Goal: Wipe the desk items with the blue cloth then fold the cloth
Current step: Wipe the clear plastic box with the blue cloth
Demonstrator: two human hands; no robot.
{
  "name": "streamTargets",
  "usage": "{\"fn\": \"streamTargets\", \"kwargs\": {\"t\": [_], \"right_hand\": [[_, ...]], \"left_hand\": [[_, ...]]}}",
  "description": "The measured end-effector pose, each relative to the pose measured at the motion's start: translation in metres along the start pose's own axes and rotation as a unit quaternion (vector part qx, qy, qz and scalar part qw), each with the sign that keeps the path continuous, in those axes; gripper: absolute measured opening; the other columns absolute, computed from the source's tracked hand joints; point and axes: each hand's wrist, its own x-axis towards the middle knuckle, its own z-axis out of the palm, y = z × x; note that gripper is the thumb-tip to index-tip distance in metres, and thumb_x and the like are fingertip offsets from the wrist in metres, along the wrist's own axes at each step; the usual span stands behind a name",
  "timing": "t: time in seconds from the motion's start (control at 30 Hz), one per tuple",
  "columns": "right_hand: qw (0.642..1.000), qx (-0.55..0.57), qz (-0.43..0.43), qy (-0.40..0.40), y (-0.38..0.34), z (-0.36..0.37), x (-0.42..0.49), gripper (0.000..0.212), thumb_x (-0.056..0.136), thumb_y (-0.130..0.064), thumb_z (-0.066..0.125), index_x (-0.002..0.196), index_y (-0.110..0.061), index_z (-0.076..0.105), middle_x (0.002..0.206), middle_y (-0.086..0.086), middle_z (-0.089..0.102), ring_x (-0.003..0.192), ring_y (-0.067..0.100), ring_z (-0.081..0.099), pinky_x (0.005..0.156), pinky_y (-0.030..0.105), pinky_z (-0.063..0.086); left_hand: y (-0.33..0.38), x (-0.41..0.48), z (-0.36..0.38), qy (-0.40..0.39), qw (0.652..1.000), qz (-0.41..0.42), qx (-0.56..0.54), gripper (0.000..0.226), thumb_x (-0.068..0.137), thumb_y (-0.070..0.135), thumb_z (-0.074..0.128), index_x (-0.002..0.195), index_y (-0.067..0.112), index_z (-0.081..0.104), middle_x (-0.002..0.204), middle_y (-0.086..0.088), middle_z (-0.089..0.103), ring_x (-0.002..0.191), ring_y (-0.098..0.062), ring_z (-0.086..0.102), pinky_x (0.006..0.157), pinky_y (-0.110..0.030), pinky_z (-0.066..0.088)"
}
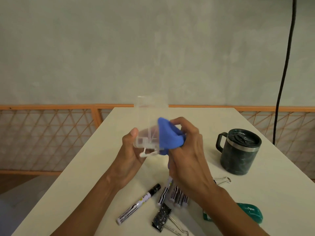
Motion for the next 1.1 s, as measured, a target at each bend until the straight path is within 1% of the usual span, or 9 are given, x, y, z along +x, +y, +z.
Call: {"fn": "streamTargets", "kwargs": {"t": [0.17, 0.27, 0.33, 0.5, 0.67, 0.77, 0.87, 1.0, 1.1], "right_hand": [[0.993, 0.039, 0.076, 0.086, 0.033, -0.015, 0.007, 0.052, 0.091, 0.008, 0.058, 0.132, -0.021, 0.044, 0.136, 0.001, 0.040, 0.118, 0.034, 0.053, 0.098, 0.054, 0.052], [0.985, 0.084, 0.090, 0.125, 0.038, -0.030, 0.013, 0.047, 0.097, 0.008, 0.060, 0.117, -0.033, 0.051, 0.145, -0.002, 0.034, 0.100, 0.023, 0.055, 0.083, 0.036, 0.049], [0.984, 0.092, 0.060, 0.144, 0.035, -0.038, 0.015, 0.060, 0.096, 0.008, 0.064, 0.108, -0.049, 0.051, 0.144, 0.002, 0.036, 0.096, 0.022, 0.054, 0.077, 0.032, 0.046], [0.999, -0.039, 0.002, 0.013, 0.024, -0.024, 0.005, 0.034, 0.084, 0.008, 0.067, 0.112, -0.011, 0.067, 0.158, -0.001, 0.027, 0.117, 0.024, 0.043, 0.083, 0.041, 0.050], [0.966, -0.218, 0.007, -0.141, 0.026, 0.006, -0.003, 0.038, 0.051, 0.006, 0.077, 0.076, -0.016, 0.058, 0.166, 0.014, 0.033, 0.124, 0.041, 0.051, 0.082, 0.049, 0.049], [0.954, -0.245, 0.041, -0.167, 0.027, 0.022, -0.009, 0.040, 0.047, 0.004, 0.077, 0.080, -0.017, 0.068, 0.159, 0.020, 0.040, 0.115, 0.046, 0.057, 0.077, 0.052, 0.053], [0.961, -0.217, 0.031, -0.170, 0.020, 0.026, -0.008, 0.045, 0.046, 0.004, 0.075, 0.083, -0.020, 0.070, 0.161, 0.014, 0.034, 0.124, 0.042, 0.047, 0.082, 0.053, 0.052], [0.966, -0.187, -0.048, -0.170, 0.005, 0.022, -0.009, 0.030, 0.051, 0.000, 0.071, 0.065, -0.027, 0.071, 0.176, 0.004, 0.013, 0.142, 0.038, 0.036, 0.095, 0.054, 0.048], [0.966, -0.205, -0.033, -0.155, 0.010, 0.014, -0.005, 0.029, 0.054, -0.001, 0.073, 0.068, -0.026, 0.070, 0.178, 0.005, 0.009, 0.147, 0.040, 0.036, 0.100, 0.055, 0.042]], "left_hand": [[0.003, 0.001, -0.011, -0.058, 0.981, 0.038, 0.181, 0.065, 0.085, 0.056, 0.071, 0.143, 0.027, 0.069, 0.136, -0.005, 0.073, 0.129, -0.026, 0.067, 0.117, -0.047, 0.050], [0.007, 0.004, -0.023, 0.000, 0.951, 0.106, 0.292, 0.070, 0.080, 0.047, 0.084, 0.147, 0.039, 0.062, 0.134, 0.005, 0.068, 0.126, -0.017, 0.062, 0.114, -0.042, 0.050], [0.007, 0.004, -0.030, 0.056, 0.907, 0.159, 0.386, 0.082, 0.076, 0.046, 0.092, 0.149, 0.041, 0.057, 0.132, 0.013, 0.063, 0.128, -0.016, 0.058, 0.110, -0.031, 0.047], [0.005, 0.004, -0.034, 0.108, 0.797, 0.268, 0.530, 0.100, 0.063, 0.048, 0.099, 0.150, 0.027, 0.054, 0.134, 0.014, 0.053, 0.130, -0.010, 0.050, 0.106, -0.011, 0.037], [0.011, 0.004, -0.032, 0.081, 0.708, 0.378, 0.591, 0.094, 0.061, 0.045, 0.100, 0.141, 0.012, 0.063, 0.133, 0.002, 0.059, 0.124, -0.022, 0.056, 0.110, -0.017, 0.038], [0.008, 0.004, -0.027, 0.062, 0.652, 0.424, 0.626, 0.085, 0.067, 0.047, 0.095, 0.136, 0.005, 0.068, 0.128, -0.006, 0.067, 0.118, -0.028, 0.061, 0.108, -0.027, 0.045], [0.005, 0.007, -0.028, 0.064, 0.631, 0.438, 0.637, 0.081, 0.070, 0.047, 0.091, 0.133, 0.002, 0.070, 0.126, -0.009, 0.070, 0.116, -0.031, 0.063, 0.109, -0.031, 0.047], [0.004, 0.009, -0.037, 0.063, 0.630, 0.444, 0.634, 0.086, 0.069, 0.054, 0.091, 0.132, -0.001, 0.069, 0.128, -0.013, 0.070, 0.118, -0.033, 0.065, 0.115, -0.029, 0.041], [0.006, 0.008, -0.035, 0.069, 0.630, 0.449, 0.630, 0.085, 0.068, 0.052, 0.093, 0.131, -0.001, 0.070, 0.126, -0.012, 0.070, 0.116, -0.033, 0.065, 0.111, -0.032, 0.046]]}}
